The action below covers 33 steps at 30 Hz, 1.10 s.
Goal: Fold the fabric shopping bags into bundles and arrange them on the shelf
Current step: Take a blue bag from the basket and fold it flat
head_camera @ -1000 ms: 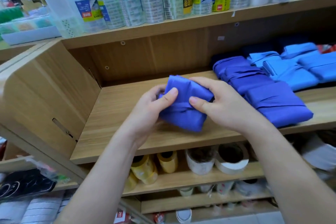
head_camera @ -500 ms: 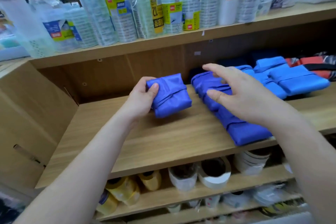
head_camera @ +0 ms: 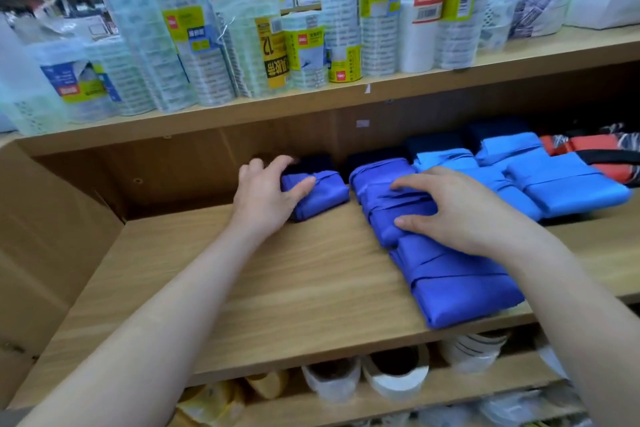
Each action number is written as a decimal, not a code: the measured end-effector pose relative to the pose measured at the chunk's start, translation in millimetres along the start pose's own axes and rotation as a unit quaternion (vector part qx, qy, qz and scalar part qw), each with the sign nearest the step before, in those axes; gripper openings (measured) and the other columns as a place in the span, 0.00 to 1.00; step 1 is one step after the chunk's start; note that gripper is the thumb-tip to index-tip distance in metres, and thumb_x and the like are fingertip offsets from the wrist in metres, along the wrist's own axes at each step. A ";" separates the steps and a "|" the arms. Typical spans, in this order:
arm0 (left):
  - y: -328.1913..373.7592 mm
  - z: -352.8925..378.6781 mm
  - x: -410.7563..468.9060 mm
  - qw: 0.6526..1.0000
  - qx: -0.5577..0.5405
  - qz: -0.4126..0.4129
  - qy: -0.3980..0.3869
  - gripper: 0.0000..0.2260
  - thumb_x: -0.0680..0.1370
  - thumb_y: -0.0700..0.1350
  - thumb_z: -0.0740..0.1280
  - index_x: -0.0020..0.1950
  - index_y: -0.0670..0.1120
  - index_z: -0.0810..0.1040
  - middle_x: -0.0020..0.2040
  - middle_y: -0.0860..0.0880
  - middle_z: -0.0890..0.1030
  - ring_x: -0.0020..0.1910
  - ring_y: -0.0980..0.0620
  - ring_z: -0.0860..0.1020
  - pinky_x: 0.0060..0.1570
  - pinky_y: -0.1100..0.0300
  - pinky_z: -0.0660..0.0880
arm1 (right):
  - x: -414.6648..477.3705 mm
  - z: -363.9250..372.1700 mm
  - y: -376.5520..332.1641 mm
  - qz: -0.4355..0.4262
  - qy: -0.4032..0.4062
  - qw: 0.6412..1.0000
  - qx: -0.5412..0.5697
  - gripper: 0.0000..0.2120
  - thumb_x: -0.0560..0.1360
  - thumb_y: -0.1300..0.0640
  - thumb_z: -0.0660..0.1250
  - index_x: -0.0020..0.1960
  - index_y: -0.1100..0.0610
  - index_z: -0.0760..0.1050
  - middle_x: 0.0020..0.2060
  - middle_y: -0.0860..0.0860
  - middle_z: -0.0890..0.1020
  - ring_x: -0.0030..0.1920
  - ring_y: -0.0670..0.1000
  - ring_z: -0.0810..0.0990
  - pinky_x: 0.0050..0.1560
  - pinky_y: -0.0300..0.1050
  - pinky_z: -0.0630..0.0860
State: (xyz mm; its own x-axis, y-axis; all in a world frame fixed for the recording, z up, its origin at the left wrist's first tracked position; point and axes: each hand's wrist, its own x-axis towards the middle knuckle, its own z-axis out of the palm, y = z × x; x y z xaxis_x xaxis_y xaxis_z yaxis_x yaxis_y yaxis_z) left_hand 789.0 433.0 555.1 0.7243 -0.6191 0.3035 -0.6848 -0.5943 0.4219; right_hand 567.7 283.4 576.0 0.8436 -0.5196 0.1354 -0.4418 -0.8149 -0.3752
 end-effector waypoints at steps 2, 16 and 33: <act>1.4 -1.0 -2.0 0.998 0.033 0.035 -0.044 0.24 0.74 0.62 0.69 0.68 0.58 0.75 0.50 0.49 0.68 0.60 0.45 0.69 0.61 0.53 0.70 | 2.3 1.7 1.0 0.005 0.002 1.000 -0.006 0.25 0.72 0.41 0.71 0.67 0.40 0.71 0.60 0.48 0.73 0.65 0.52 0.71 0.64 0.51 0.70; 18.7 3.3 -23.6 0.995 0.033 0.099 0.004 0.21 0.79 0.52 0.67 0.72 0.52 0.72 0.71 0.47 0.71 0.69 0.46 0.68 0.67 0.54 0.65 | -24.1 -4.4 4.7 0.002 0.121 0.983 0.138 0.16 0.75 0.46 0.69 0.63 0.43 0.76 0.56 0.45 0.79 0.59 0.46 0.75 0.60 0.44 0.71; 53.8 33.3 -134.2 0.943 -0.246 0.198 -0.104 0.33 0.67 0.62 0.72 0.68 0.48 0.76 0.63 0.52 0.75 0.61 0.53 0.76 0.63 0.53 0.74 | -130.6 51.4 -3.6 0.178 0.203 0.943 0.196 0.23 0.75 0.48 0.69 0.69 0.48 0.73 0.61 0.44 0.79 0.62 0.45 0.76 0.62 0.41 0.70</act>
State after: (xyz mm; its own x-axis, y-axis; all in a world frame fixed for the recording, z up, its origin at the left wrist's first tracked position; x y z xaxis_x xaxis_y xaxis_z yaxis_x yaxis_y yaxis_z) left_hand 652.3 467.1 508.6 0.3538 -0.8604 0.3669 -0.7406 -0.0180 0.6717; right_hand 474.8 367.4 512.5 0.4406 -0.8631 0.2471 -0.4616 -0.4539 -0.7622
